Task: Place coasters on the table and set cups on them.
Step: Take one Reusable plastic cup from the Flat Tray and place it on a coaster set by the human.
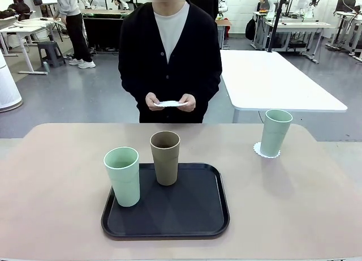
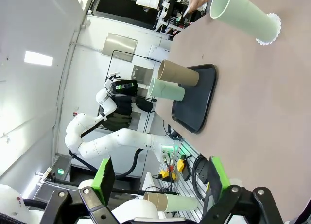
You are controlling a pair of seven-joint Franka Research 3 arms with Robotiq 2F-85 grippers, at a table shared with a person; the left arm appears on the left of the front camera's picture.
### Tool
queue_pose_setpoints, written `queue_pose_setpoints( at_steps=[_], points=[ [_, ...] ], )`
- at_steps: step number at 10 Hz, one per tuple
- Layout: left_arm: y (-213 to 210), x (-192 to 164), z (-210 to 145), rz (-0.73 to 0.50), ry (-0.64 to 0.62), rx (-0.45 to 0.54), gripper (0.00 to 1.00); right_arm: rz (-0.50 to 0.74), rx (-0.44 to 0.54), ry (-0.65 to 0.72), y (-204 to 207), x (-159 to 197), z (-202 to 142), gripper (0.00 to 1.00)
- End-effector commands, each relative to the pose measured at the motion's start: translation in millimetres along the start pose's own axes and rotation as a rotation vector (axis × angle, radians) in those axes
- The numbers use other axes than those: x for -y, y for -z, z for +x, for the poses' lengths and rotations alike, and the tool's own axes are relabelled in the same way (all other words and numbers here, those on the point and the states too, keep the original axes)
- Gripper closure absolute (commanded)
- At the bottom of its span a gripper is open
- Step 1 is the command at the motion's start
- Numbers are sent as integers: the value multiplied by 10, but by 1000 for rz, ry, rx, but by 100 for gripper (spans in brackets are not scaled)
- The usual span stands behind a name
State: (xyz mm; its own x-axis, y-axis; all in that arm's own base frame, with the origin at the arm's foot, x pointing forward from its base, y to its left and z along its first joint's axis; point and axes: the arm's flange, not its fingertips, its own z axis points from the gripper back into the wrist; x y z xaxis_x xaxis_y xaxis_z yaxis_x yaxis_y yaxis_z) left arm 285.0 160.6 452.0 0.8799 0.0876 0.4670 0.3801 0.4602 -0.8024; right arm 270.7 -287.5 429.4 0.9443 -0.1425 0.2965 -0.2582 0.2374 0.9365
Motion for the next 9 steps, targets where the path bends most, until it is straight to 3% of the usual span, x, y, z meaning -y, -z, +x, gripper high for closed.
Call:
queue_pose_setpoints(
  at_steps=[1,9],
  points=[
    [-9,3,-7,-7,12,4,0,4,5,-1,4,14,4,0],
    [-9,3,-7,-7,12,4,0,4,5,-1,4,14,4,0]
  ],
)
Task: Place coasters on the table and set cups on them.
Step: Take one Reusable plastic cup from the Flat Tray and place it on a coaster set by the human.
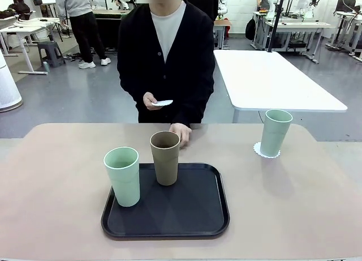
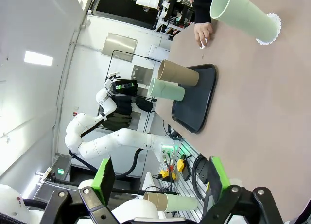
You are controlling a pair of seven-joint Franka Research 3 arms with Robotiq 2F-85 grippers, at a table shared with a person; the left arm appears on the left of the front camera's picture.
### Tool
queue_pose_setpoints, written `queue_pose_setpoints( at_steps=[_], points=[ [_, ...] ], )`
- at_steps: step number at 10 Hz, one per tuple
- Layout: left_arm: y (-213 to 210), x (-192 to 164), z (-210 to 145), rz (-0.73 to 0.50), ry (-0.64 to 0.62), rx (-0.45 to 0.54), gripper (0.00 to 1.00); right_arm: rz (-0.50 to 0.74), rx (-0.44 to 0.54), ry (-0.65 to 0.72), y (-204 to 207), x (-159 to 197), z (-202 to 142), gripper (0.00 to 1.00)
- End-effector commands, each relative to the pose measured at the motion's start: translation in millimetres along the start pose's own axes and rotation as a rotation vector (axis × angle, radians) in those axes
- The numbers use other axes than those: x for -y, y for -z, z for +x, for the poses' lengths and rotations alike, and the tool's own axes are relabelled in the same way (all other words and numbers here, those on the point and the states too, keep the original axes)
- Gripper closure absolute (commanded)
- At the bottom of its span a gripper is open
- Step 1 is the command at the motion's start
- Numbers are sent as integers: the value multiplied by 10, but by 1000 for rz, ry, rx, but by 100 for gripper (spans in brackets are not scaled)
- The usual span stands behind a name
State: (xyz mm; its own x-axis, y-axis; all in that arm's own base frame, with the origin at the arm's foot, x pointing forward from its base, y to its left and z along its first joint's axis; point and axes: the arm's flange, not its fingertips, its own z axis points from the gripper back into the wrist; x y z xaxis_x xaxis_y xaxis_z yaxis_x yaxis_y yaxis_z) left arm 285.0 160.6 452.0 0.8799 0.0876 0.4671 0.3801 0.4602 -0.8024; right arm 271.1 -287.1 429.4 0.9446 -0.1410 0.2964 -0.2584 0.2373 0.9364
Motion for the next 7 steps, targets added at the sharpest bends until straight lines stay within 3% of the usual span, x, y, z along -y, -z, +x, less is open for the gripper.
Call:
queue_pose_setpoints(
  at_steps=[1,7],
  points=[
    [-9,3,-7,-7,12,4,0,4,7,-1,-1,15,0,0],
    [-9,3,-7,-7,12,4,0,4,7,-1,-1,15,0,0]
  ],
)
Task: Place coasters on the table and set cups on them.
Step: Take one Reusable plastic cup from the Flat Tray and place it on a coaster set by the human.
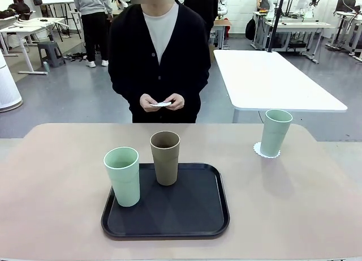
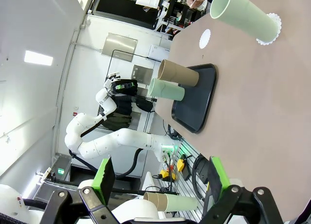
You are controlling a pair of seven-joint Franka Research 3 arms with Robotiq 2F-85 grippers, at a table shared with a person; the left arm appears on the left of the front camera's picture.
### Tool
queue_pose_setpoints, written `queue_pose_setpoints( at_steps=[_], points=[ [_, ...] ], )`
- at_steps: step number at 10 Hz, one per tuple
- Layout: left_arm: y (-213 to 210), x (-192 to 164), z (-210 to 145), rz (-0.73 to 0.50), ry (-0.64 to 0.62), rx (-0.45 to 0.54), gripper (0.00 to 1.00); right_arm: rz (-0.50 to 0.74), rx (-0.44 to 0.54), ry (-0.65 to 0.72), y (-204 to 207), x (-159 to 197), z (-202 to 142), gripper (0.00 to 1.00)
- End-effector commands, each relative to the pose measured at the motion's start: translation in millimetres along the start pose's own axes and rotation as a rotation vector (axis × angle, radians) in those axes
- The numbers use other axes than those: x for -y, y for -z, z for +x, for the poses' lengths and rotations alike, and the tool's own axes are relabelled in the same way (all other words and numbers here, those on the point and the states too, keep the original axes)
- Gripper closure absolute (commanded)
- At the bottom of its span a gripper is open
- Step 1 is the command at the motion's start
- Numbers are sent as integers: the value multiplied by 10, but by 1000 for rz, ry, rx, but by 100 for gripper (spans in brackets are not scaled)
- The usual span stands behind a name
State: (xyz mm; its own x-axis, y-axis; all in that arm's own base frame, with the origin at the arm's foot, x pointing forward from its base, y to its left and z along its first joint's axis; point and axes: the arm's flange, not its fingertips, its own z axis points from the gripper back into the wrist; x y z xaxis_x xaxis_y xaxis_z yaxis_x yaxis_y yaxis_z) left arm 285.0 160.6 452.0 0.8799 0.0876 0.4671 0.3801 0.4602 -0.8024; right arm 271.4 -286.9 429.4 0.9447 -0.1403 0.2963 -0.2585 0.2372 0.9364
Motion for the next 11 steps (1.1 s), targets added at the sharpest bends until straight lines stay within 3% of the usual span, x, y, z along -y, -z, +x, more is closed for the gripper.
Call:
queue_pose_setpoints(
  at_steps=[1,8,11],
  points=[
    [-9,3,-7,-7,12,4,0,4,7,-1,-3,15,-2,0],
    [-9,3,-7,-7,12,4,0,0,0,0,1,0,0,0],
    [-9,3,-7,-7,12,4,0,-223,-130,-334,636,-751,620,0]
  ],
)
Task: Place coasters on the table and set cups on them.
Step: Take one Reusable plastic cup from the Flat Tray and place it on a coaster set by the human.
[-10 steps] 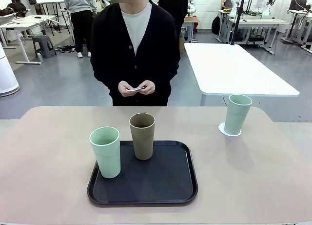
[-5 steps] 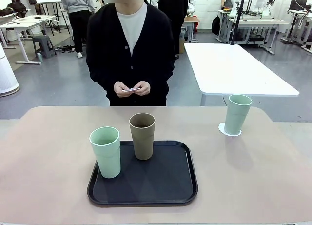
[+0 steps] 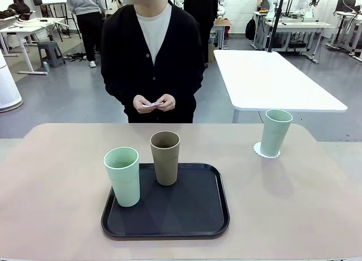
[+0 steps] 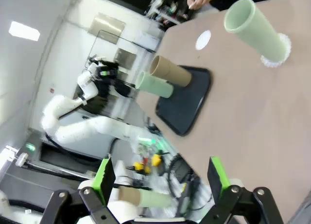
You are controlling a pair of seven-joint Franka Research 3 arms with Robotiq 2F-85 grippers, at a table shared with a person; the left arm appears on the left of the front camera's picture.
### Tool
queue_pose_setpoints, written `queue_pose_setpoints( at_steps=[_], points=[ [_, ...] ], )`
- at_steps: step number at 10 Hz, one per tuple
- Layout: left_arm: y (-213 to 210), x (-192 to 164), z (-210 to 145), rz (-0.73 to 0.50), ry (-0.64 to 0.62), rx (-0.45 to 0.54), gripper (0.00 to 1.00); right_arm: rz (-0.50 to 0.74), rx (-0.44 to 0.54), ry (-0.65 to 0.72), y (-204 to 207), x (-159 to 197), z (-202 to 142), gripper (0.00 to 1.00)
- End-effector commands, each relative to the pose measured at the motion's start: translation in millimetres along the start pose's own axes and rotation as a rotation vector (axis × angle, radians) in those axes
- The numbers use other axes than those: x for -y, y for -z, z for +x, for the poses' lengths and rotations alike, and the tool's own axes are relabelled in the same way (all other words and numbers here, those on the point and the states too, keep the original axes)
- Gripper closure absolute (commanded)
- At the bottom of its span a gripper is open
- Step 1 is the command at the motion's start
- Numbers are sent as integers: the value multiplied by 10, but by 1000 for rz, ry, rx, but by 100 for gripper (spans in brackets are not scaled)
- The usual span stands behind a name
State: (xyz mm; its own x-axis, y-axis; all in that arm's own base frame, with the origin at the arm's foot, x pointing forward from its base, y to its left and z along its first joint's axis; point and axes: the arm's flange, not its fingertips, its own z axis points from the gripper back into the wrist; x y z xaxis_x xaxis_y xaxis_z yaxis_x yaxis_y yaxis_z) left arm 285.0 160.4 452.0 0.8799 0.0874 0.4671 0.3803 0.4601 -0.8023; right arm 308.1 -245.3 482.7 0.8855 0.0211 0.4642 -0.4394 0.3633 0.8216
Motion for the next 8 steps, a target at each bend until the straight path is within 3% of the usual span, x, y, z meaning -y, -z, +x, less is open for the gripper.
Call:
queue_pose_setpoints(
  at_steps=[1,3,5,7,8],
  points=[
    [-10,2,-7,-7,11,4,0,-189,-81,-202,390,-475,474,0],
    [-10,2,-7,-7,11,4,0,-388,-213,-396,817,-809,781,0],
    [-10,2,-7,-7,11,4,0,-522,-285,-619,1618,-1097,880,0],
    [-10,2,-7,-7,11,4,0,-586,-319,-719,2305,-1240,925,0],
    [-10,2,-7,-7,11,4,0,-539,-354,-728,2549,-1238,923,0]
  ],
)
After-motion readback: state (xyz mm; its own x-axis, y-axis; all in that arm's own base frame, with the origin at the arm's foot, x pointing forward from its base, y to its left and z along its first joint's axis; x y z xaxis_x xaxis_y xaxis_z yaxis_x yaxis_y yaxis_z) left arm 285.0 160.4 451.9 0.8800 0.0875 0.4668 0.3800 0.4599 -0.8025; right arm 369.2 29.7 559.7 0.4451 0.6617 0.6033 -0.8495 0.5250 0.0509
